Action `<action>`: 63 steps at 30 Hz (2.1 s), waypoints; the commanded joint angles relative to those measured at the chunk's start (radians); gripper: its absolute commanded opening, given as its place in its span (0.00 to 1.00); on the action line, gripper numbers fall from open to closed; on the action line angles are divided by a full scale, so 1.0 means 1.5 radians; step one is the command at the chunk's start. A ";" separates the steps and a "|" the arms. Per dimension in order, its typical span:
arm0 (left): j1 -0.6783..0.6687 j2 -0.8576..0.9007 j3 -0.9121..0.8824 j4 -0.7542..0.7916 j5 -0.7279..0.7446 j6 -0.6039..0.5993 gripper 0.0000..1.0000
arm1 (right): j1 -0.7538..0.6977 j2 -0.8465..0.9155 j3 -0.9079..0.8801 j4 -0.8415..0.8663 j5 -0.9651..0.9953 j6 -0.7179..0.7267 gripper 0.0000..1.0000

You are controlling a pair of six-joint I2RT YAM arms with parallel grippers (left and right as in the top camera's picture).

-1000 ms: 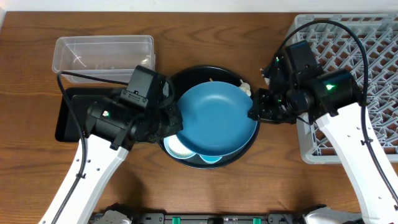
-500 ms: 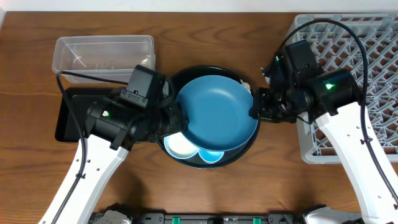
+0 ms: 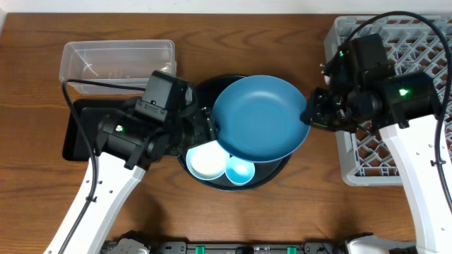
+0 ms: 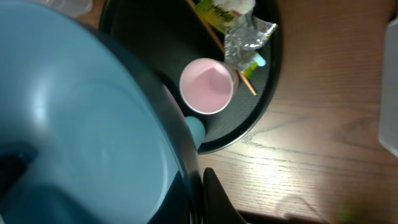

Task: Sort waste into correct bins and load items into the dishwasher rack
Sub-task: 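Carry the blue plate with the right gripper toward the dish rack, then lower the blue plate upright into the rack and open the right gripper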

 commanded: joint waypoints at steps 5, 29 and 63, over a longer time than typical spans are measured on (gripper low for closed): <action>0.039 -0.054 0.031 0.077 -0.024 0.008 0.86 | -0.082 0.003 0.021 -0.016 0.201 -0.003 0.01; 0.111 -0.097 0.028 -0.026 -0.191 0.001 0.98 | -0.253 0.012 0.029 0.079 0.312 -0.003 0.01; 0.112 -0.097 0.028 -0.146 -0.191 0.001 0.98 | -0.437 0.306 0.064 1.001 1.097 -0.695 0.01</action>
